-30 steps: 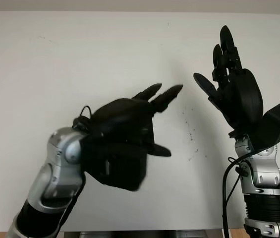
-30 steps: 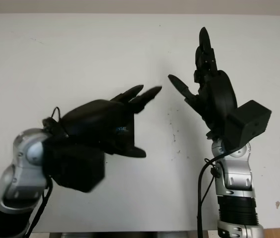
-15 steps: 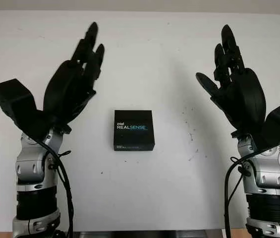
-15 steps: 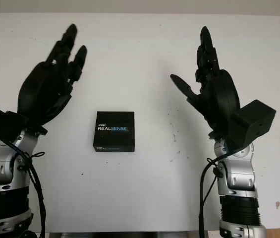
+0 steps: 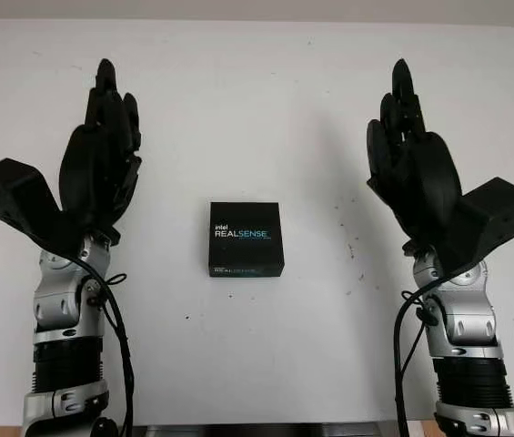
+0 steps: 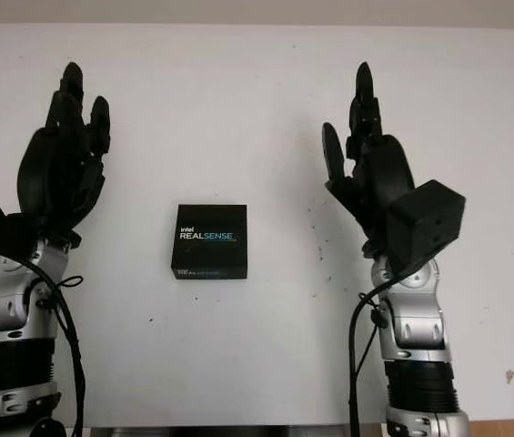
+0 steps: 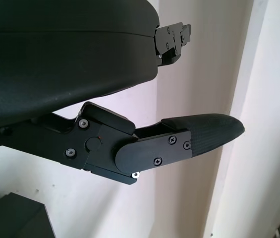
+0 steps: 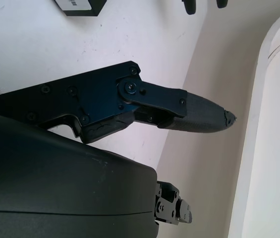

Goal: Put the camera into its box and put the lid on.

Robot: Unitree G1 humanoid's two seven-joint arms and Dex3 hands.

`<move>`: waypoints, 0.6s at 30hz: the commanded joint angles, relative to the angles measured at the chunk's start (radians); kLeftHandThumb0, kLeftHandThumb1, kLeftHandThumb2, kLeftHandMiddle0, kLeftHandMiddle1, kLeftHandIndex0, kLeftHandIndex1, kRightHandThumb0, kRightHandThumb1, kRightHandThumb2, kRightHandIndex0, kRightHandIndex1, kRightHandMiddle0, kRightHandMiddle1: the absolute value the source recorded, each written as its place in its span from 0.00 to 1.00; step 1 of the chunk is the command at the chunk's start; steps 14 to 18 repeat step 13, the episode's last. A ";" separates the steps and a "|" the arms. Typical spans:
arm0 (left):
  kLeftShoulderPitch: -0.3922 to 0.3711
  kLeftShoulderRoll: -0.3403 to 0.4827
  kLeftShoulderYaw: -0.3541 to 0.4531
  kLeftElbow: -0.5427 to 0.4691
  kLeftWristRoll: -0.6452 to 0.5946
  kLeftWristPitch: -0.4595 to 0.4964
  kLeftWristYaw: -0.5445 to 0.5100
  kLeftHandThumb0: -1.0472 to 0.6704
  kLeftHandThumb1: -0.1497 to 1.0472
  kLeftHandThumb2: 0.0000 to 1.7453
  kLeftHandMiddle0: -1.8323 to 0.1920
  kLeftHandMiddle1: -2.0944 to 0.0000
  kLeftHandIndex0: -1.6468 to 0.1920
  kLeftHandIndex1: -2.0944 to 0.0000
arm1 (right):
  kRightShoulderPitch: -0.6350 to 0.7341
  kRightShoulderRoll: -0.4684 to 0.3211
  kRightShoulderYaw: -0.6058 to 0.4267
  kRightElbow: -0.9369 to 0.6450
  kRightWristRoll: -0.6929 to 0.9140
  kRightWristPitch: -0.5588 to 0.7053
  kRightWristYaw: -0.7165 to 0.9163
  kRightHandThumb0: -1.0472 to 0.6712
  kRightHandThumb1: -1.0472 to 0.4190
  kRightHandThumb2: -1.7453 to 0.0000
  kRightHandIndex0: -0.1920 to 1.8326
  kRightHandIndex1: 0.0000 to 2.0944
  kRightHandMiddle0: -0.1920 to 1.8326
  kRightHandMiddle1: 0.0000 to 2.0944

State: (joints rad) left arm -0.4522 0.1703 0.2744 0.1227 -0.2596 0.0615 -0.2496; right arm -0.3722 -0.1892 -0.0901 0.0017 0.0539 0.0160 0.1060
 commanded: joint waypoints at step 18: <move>0.039 0.004 -0.071 -0.003 0.044 -0.072 0.010 0.13 1.00 0.39 1.00 1.00 1.00 1.00 | -0.006 0.058 0.032 0.015 -0.029 0.053 -0.051 0.13 0.00 0.60 0.00 0.00 0.00 0.00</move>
